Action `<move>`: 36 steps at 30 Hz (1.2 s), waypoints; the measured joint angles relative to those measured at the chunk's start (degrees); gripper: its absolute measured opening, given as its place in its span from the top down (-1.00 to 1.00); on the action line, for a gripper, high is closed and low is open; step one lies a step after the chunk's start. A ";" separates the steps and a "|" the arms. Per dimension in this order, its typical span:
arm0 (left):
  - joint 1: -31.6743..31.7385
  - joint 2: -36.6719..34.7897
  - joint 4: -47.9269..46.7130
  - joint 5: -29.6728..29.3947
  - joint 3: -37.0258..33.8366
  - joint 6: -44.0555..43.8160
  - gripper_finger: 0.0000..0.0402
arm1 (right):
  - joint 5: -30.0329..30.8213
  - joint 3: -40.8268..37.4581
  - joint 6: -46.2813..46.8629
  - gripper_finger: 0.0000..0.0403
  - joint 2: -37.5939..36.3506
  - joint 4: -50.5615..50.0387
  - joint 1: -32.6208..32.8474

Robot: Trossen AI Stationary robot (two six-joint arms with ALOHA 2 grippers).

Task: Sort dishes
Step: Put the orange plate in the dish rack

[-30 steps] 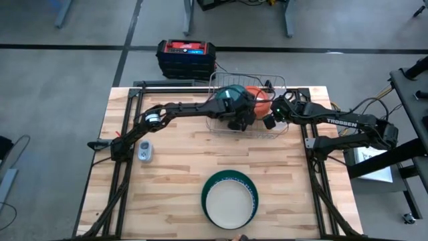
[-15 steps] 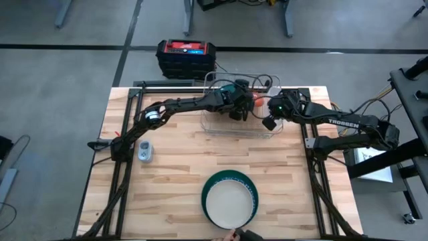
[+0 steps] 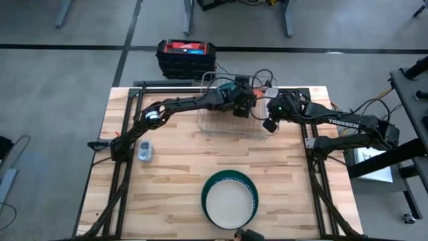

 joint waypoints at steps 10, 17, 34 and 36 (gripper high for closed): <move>2.31 -0.96 -4.98 1.83 8.23 -2.07 0.92 | 6.60 0.15 3.90 0.56 -0.11 -5.79 0.00; 6.86 -0.01 -7.45 2.65 8.08 -4.43 0.92 | 6.16 0.07 5.41 0.50 -0.42 -5.66 0.00; 11.91 -0.35 -17.09 15.57 8.93 -10.55 0.07 | 5.72 0.04 6.35 0.38 -0.46 -6.29 0.00; 12.68 -0.66 -18.33 15.86 8.89 -10.57 -0.03 | 5.78 0.07 6.35 0.38 -0.50 -6.69 0.00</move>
